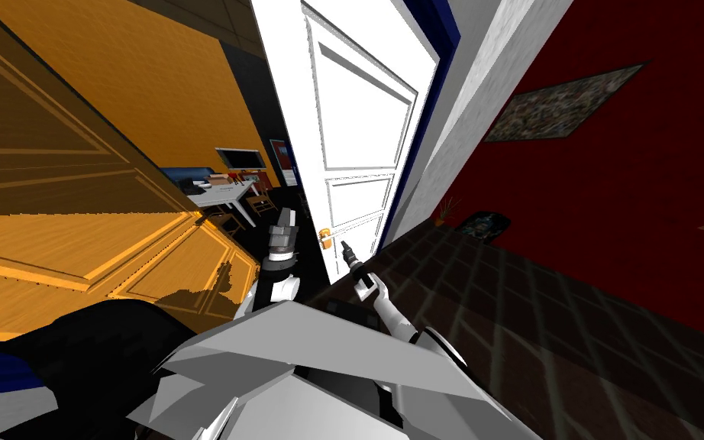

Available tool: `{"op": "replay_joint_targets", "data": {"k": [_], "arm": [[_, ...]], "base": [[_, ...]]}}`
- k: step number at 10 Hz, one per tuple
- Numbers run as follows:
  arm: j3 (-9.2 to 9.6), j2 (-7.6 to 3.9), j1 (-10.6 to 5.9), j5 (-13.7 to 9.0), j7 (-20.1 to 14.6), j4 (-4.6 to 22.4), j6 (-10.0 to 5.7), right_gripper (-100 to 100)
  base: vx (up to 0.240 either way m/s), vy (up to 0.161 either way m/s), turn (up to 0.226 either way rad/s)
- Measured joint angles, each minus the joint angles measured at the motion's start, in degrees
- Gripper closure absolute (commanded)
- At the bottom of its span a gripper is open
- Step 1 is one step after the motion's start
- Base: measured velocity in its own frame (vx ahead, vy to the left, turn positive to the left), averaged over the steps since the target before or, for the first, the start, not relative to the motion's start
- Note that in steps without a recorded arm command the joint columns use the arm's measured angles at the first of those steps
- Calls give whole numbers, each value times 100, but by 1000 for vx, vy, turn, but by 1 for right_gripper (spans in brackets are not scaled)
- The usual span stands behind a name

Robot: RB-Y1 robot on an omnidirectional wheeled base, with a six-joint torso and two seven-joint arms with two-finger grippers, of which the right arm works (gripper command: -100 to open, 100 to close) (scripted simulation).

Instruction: Push the door open

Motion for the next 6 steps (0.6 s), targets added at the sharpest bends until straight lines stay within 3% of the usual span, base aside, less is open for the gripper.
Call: {"op": "replay_joint_targets", "data": {"k": [3, 6], "arm": [[-67, -16, -21, 11, 22, 71, -8, -100], [-131, 105, -43, 20, 38, 133, -12, -100]], "base": [[132, 142, 35], [138, 124, 26]]}}
